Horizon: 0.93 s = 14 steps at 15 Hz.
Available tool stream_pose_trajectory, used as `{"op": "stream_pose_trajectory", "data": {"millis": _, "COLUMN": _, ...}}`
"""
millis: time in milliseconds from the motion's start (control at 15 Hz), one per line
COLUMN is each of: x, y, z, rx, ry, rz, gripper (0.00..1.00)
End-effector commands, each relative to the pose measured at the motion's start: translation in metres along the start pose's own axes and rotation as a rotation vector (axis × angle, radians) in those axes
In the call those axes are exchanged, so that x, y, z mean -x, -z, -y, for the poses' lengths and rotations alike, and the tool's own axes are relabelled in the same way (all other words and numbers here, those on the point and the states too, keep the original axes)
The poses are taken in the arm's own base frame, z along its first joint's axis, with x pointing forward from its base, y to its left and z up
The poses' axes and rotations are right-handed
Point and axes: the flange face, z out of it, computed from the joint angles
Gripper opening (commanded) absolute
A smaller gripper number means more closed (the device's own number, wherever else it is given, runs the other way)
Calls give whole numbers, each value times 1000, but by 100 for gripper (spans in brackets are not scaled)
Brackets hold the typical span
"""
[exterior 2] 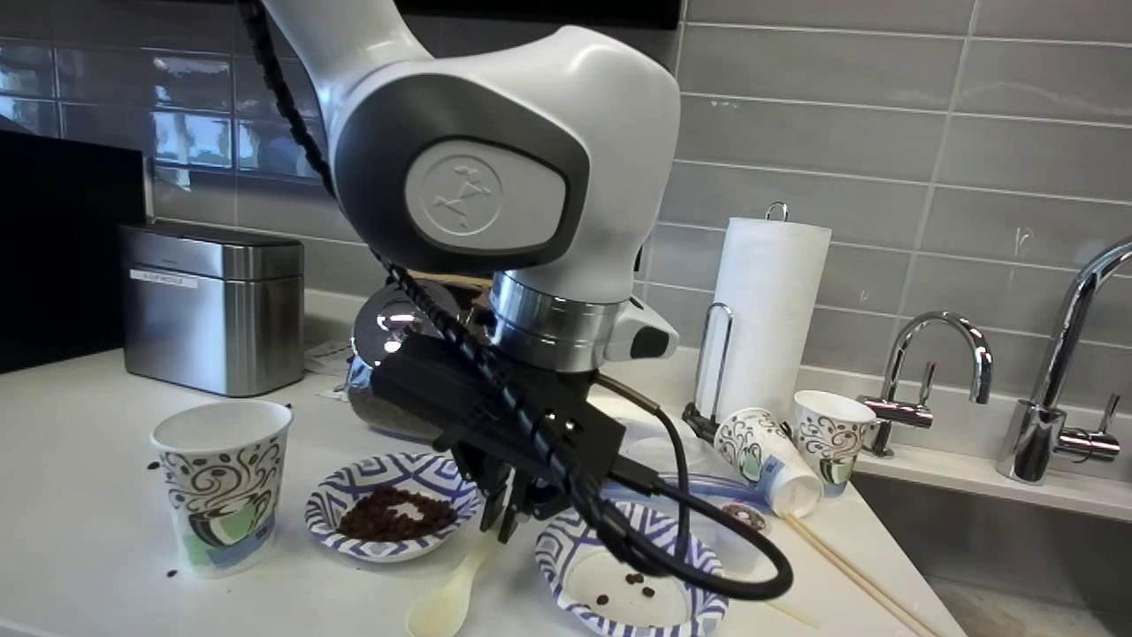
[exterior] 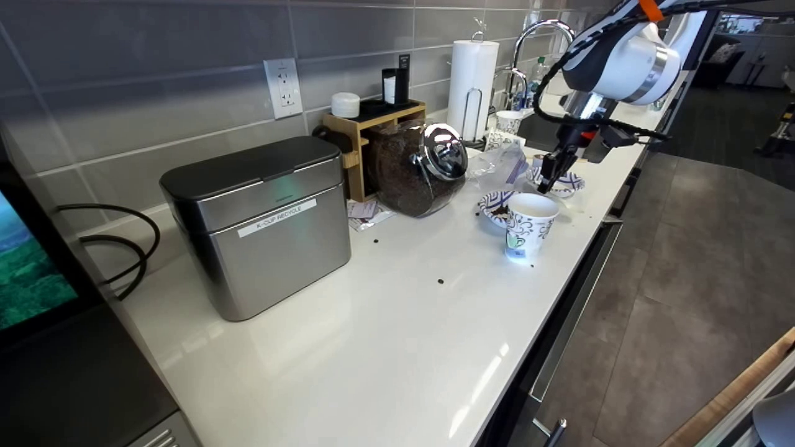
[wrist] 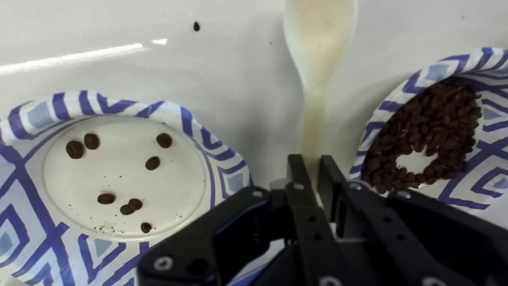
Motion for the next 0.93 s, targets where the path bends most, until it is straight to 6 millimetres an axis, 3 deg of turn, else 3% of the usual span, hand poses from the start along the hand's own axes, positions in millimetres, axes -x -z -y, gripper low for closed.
{"op": "stream_pose_trajectory", "data": {"millis": 0, "x": 0, "y": -10, "z": -5, "rx": 0, "ry": 27, "rz": 0, "gripper": 38}}
{"op": "stream_pose_trajectory", "data": {"millis": 67, "x": 0, "y": -12, "z": -5, "rx": -4, "ry": 28, "rz": 2, "gripper": 39}}
{"op": "stream_pose_trajectory", "data": {"millis": 600, "x": -8, "y": 4, "z": -4, "rx": -44, "ry": -18, "rz": -33, "gripper": 97}}
{"op": "stream_pose_trajectory", "data": {"millis": 867, "x": -10, "y": 19, "z": 1, "rx": -64, "ry": -29, "rz": -29, "gripper": 100}}
